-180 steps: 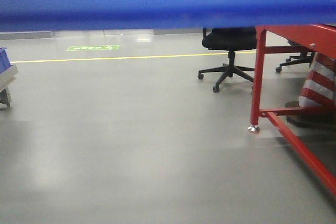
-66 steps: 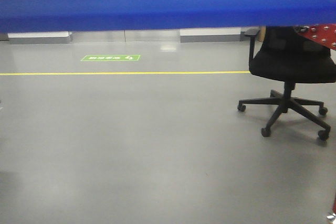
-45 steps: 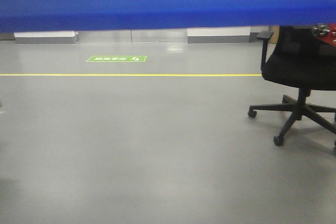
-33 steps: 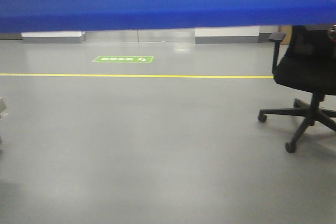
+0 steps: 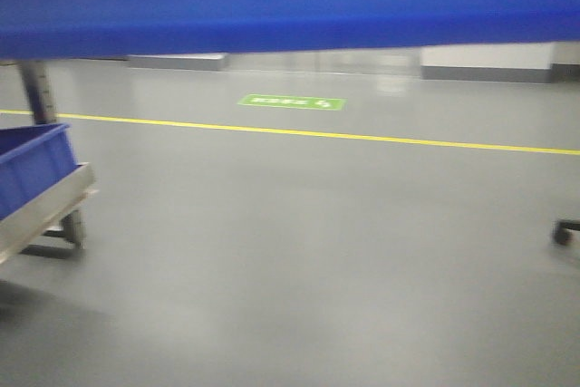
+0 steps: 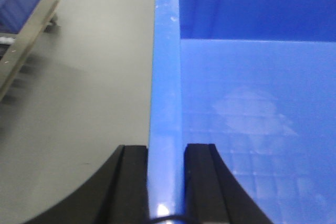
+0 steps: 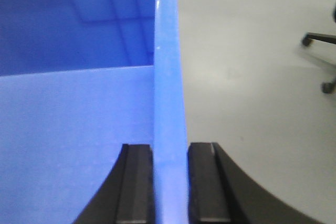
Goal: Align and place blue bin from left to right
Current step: 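Hold the blue bin with both grippers while driving across the floor, then carry the blue bin with both grippers up to another bin rack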
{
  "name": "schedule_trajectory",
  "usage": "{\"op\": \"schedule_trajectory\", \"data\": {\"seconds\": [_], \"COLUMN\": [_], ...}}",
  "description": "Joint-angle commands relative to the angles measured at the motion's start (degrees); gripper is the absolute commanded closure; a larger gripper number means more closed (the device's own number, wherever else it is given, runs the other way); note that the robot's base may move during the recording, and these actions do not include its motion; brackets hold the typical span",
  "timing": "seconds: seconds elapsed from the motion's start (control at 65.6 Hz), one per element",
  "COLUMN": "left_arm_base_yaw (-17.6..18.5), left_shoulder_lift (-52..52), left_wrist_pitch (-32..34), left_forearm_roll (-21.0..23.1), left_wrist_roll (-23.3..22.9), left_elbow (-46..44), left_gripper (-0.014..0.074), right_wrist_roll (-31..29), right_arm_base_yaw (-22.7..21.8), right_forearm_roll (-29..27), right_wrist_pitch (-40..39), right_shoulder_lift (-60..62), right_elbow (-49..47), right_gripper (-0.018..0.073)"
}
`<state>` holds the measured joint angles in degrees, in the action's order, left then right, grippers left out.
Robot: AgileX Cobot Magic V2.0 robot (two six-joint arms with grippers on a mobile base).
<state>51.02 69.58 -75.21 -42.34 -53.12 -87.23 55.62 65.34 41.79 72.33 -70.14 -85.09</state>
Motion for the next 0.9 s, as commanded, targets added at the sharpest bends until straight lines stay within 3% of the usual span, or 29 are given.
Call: {"op": "schedule_trajectory", "data": {"seconds": [0.0,0.884], "left_arm_base_yaw": [0.63,0.63], "left_shoulder_lift": [-0.08,-0.08], "left_wrist_pitch": [6.56,6.56], "left_forearm_roll": [0.63,0.63], "left_wrist_roll": [-0.20,-0.20], "left_elbow": [-1.00,-1.00], "left_gripper": [0.0707,0.0707], "right_wrist_roll": [0.14,0.14], "right_arm_base_yaw": [0.46,0.46], "right_forearm_roll": [1.04,1.04], "right_wrist_pitch": [-10.75,-10.75], "right_shoulder_lift": [-0.10,-0.10], "right_elbow": [-1.10,-1.10], "right_gripper": [0.0638,0.0638]}}
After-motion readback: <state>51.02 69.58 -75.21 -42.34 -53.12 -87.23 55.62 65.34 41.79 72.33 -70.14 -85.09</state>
